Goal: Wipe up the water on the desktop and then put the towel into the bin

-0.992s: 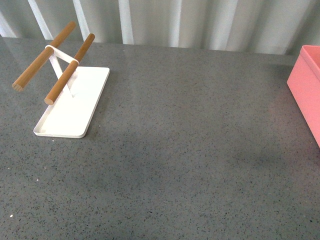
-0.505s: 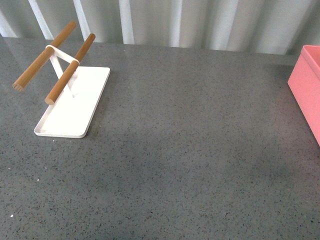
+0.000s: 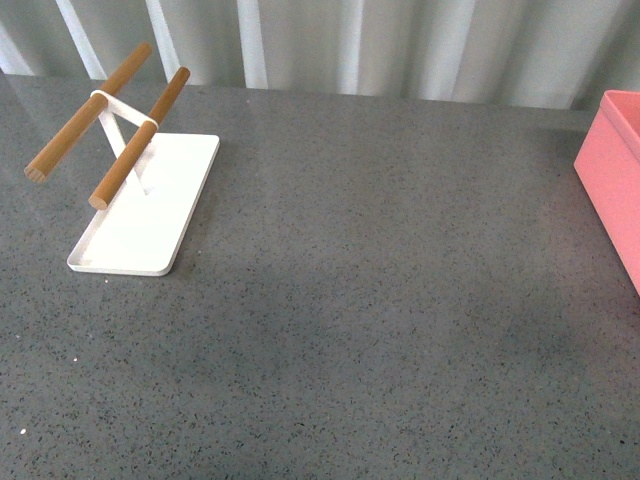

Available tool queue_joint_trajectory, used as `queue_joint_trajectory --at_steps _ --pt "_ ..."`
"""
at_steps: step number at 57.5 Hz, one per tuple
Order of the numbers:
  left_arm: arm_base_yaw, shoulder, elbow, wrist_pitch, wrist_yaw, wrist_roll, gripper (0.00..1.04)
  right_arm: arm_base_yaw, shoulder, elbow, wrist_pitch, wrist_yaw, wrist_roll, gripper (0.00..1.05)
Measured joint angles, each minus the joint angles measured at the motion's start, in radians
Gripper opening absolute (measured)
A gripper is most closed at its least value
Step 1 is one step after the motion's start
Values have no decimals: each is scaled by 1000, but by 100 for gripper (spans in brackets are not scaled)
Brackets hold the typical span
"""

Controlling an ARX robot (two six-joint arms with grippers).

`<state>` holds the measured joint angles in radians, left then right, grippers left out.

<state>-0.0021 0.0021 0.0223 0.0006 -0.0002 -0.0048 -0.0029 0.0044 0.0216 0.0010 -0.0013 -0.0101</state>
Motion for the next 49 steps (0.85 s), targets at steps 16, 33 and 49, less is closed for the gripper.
queue_joint_trajectory --at_steps 16,33,49 --pt "0 0 0 0 0 0 98 0 0 0 0 0 1 97" --pt "0 0 0 0 0 0 98 0 0 0 0 0 1 98" --pt "0 0 0 0 0 0 98 0 0 0 0 0 1 98"
